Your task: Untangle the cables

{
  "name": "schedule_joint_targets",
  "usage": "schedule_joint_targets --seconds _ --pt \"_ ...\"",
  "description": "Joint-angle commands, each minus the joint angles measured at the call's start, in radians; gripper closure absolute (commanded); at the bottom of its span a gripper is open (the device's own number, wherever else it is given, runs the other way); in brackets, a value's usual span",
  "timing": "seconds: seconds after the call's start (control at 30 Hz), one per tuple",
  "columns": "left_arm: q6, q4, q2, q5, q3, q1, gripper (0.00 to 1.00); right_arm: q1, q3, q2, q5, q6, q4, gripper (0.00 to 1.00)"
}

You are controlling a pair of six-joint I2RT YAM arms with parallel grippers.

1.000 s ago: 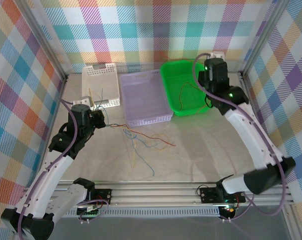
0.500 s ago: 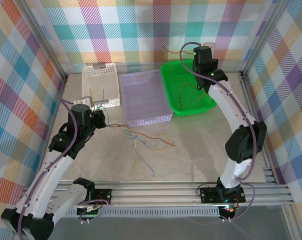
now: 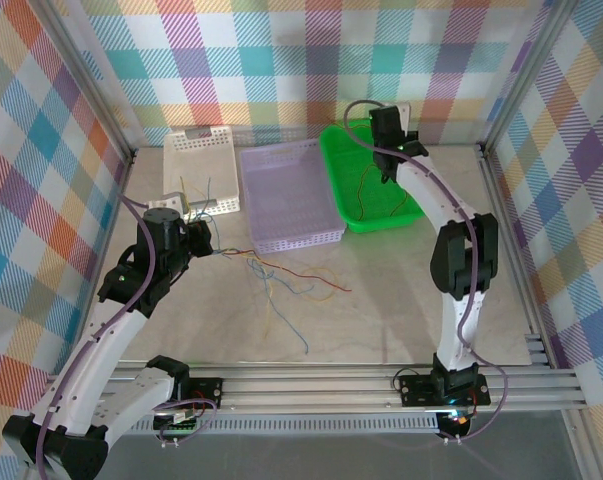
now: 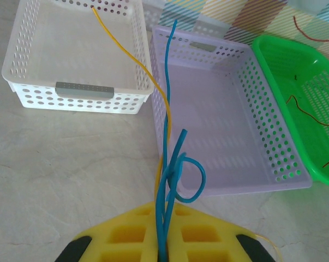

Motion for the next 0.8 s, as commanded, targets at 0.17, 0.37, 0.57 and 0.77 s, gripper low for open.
schedule_joint_targets --seconds 0.17,0.37,0.57,0.77 --pt "0.018 0.034 -0.001 0.024 0.007 0.01 1.0 -0.014 0.002 0.091 0.025 0.055 -0.059 1.0" --pt "0.017 0.035 0.001 0.028 0.007 0.01 1.0 -0.014 -0.002 0.137 0.019 0.07 -0.093 1.0" --pt "0.017 0.035 0.007 0.033 0.009 0.01 1.0 -0.014 0.061 0.213 -0.036 0.073 -0.174 1.0" --pt "0.019 0.034 0.009 0.032 0.009 0.01 1.0 -0.018 0.136 0.286 -0.091 0.089 -0.263 1.0"
